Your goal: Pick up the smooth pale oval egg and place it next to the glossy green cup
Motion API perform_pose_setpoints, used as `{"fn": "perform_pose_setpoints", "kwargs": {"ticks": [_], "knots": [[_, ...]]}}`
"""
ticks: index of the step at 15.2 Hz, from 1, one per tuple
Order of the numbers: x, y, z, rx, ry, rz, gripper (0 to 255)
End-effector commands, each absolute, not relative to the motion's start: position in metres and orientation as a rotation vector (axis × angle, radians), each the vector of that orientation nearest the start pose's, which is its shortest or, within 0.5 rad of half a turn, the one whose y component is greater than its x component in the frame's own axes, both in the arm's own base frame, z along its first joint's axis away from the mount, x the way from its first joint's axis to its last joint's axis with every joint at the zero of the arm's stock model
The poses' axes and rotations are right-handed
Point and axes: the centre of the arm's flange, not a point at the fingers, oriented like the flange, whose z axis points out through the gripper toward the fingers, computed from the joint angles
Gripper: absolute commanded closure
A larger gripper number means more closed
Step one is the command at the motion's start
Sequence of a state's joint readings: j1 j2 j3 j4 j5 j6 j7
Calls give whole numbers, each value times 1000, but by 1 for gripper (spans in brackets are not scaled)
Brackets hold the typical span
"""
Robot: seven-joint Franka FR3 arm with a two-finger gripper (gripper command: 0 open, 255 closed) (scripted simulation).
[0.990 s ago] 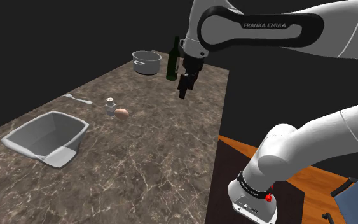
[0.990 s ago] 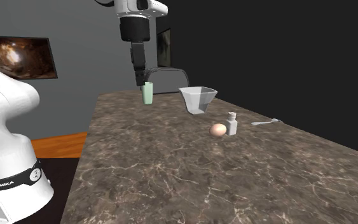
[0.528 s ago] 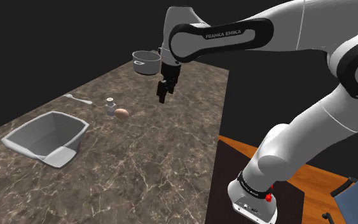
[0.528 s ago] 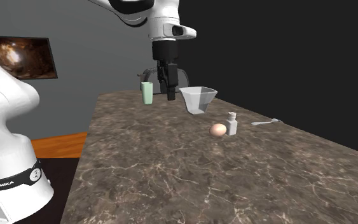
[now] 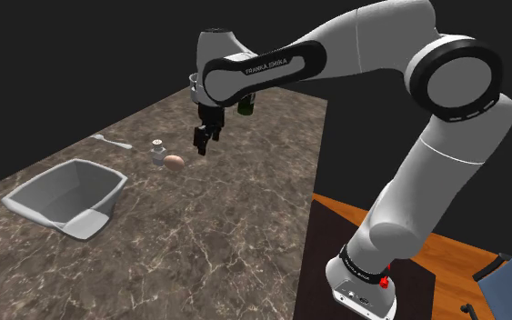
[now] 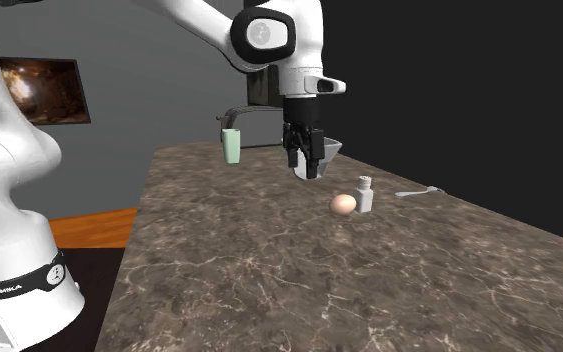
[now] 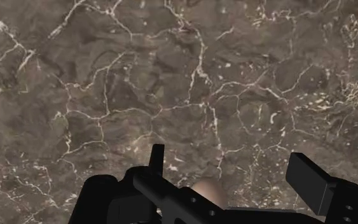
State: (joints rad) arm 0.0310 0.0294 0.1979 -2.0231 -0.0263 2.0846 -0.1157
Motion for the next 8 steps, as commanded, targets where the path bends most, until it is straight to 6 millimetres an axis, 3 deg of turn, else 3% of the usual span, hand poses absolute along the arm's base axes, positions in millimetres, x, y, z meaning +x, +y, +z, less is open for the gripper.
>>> {"fn": "perform_pose_setpoints", "kwargs": {"ticks": [1,8], "knots": [[567,135,427,-3105,-584,-57,0],[637,174,380,-3100,-664,-69,0]]}}
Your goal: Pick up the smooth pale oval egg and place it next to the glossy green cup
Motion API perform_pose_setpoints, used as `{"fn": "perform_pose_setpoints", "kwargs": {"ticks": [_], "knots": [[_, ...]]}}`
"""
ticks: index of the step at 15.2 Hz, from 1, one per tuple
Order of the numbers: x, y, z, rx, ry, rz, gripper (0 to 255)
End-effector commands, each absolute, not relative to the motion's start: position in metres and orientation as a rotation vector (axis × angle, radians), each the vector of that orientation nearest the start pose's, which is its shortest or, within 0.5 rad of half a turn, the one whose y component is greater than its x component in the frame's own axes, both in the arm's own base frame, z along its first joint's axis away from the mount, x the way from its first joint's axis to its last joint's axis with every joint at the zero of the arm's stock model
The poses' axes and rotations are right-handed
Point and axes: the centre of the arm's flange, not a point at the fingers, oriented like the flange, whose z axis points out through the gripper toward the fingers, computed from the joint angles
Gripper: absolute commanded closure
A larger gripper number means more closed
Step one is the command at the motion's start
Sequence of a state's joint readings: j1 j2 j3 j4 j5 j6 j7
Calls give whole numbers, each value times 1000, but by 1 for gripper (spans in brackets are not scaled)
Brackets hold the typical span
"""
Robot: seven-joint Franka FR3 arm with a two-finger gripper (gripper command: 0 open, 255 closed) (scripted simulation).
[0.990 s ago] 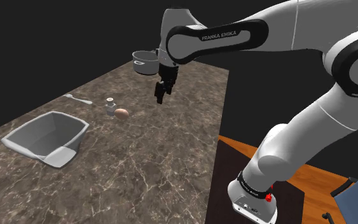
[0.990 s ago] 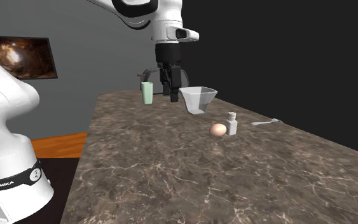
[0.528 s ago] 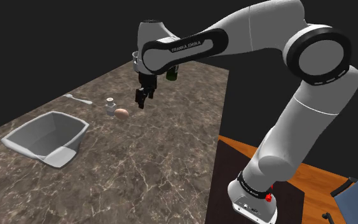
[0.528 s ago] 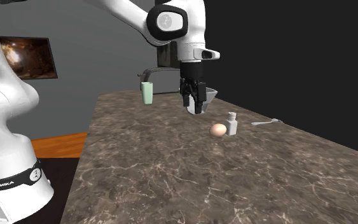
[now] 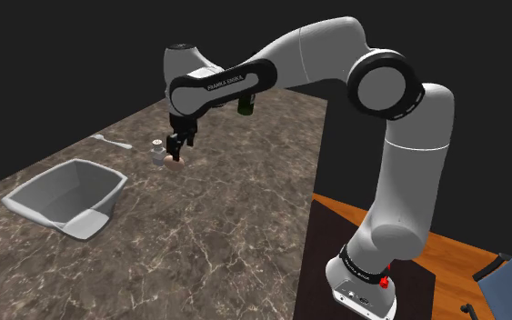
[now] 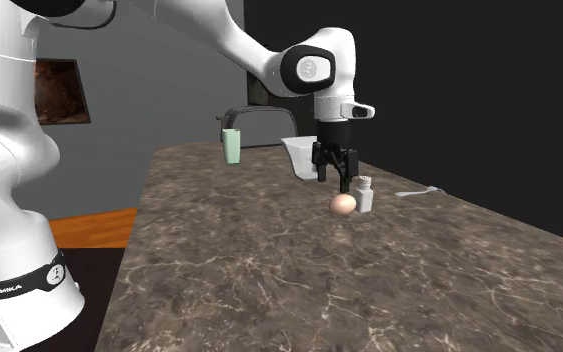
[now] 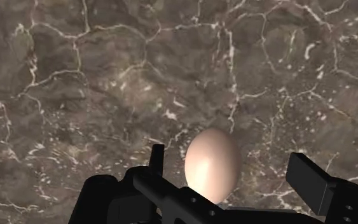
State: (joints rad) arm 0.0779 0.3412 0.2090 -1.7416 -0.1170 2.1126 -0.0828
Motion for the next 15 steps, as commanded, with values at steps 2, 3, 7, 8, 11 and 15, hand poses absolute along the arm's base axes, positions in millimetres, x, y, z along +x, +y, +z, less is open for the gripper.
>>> {"fn": "perform_pose_setpoints", "kwargs": {"ticks": [2,3,7,8,11,15], "knots": [[656,185,367,-3098,-687,-72,0],[660,187,364,-3098,-692,-72,0],[661,187,343,-3098,-692,-72,0],[661,187,338,-3098,-692,-72,0],[662,187,324,-3098,-692,-72,0],[662,187,324,-3098,-692,-72,0]]}}
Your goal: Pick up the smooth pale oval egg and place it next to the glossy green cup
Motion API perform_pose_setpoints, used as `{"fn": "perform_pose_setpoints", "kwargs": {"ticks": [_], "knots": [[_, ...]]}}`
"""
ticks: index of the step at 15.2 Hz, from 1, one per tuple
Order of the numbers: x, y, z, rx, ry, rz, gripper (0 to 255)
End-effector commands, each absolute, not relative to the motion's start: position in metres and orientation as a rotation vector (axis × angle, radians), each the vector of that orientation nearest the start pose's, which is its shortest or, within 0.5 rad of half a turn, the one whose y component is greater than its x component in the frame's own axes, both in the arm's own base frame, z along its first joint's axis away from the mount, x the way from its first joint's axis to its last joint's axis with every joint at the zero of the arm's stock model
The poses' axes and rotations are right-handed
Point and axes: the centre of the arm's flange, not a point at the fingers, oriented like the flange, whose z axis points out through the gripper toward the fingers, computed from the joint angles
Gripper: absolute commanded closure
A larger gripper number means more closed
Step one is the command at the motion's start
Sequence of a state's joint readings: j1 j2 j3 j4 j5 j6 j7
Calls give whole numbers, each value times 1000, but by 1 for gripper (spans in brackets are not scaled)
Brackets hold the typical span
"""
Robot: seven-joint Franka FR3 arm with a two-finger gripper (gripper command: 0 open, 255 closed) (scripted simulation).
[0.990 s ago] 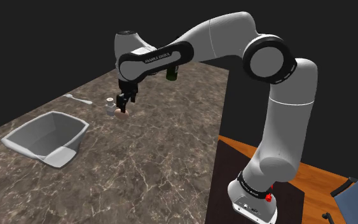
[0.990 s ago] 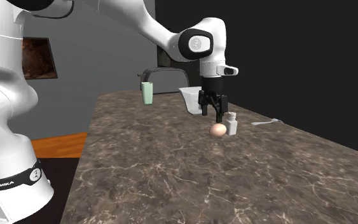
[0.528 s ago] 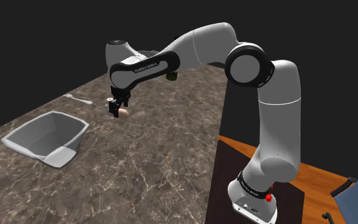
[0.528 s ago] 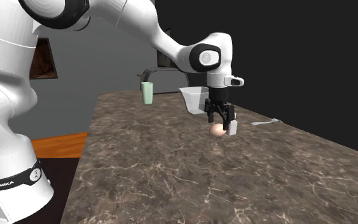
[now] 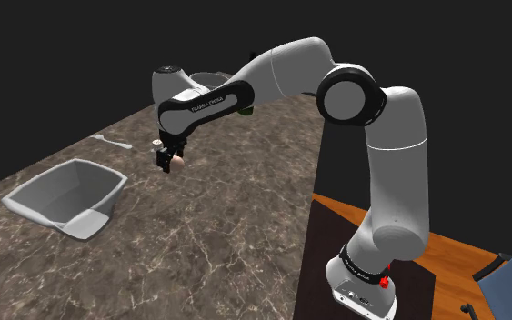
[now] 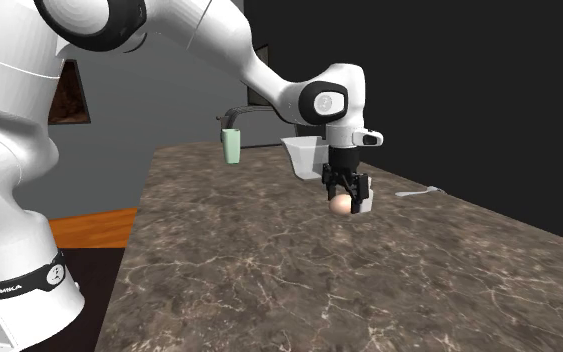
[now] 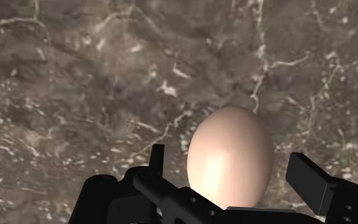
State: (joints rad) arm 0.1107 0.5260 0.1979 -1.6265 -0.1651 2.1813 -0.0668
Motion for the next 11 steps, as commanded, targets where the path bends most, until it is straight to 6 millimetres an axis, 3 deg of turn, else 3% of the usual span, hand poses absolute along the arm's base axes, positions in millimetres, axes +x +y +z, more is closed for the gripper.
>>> {"fn": "perform_pose_setpoints", "kwargs": {"ticks": [1,3,4,11], "knots": [[662,187,324,-3098,-692,-72,0],[662,187,324,-3098,-692,-72,0],[662,187,324,-3098,-692,-72,255],[662,186,324,-3098,-692,-72,255]]}}
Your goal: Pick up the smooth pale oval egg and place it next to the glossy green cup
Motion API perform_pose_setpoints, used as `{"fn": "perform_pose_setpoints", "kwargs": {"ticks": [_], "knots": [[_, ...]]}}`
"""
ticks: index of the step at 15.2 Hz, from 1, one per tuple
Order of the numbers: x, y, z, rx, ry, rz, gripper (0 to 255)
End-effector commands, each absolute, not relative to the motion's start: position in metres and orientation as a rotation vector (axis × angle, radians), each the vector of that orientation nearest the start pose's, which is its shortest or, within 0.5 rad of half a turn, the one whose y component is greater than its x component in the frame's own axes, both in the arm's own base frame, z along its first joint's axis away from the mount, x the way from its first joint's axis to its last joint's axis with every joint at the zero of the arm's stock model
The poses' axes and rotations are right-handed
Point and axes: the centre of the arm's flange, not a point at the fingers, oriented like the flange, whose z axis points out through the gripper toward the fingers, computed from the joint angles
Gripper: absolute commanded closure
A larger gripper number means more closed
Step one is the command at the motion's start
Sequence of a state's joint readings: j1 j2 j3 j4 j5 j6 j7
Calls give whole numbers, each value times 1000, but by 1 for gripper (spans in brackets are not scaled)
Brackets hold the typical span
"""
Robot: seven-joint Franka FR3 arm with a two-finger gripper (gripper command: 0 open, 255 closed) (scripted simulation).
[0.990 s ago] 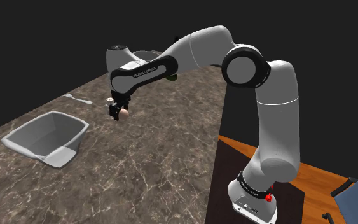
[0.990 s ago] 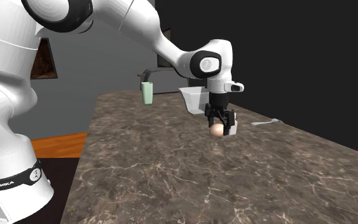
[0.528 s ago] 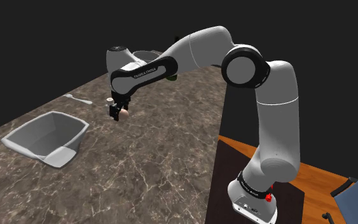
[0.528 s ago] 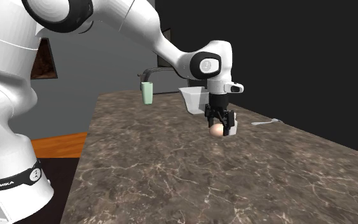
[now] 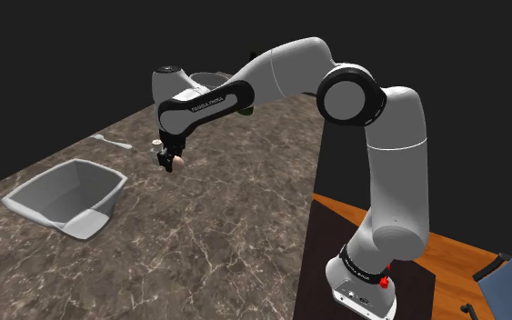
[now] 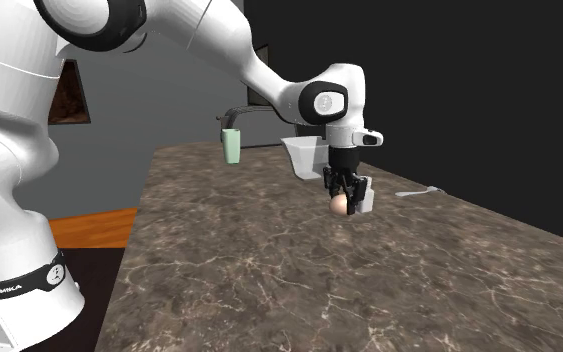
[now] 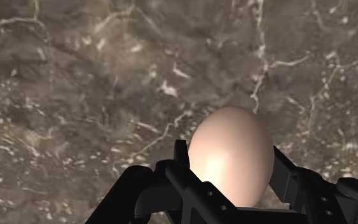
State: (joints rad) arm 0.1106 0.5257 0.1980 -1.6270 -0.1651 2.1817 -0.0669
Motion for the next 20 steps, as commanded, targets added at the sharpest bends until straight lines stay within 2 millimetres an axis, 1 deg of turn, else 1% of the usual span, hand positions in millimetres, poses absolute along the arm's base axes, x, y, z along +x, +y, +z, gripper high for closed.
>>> {"fn": "perform_pose_setpoints", "kwargs": {"ticks": [1,2,20], "knots": [[662,186,324,-3098,-692,-72,255],[662,187,324,-3098,-692,-72,255],[662,187,419,-3098,-692,-72,255]]}}
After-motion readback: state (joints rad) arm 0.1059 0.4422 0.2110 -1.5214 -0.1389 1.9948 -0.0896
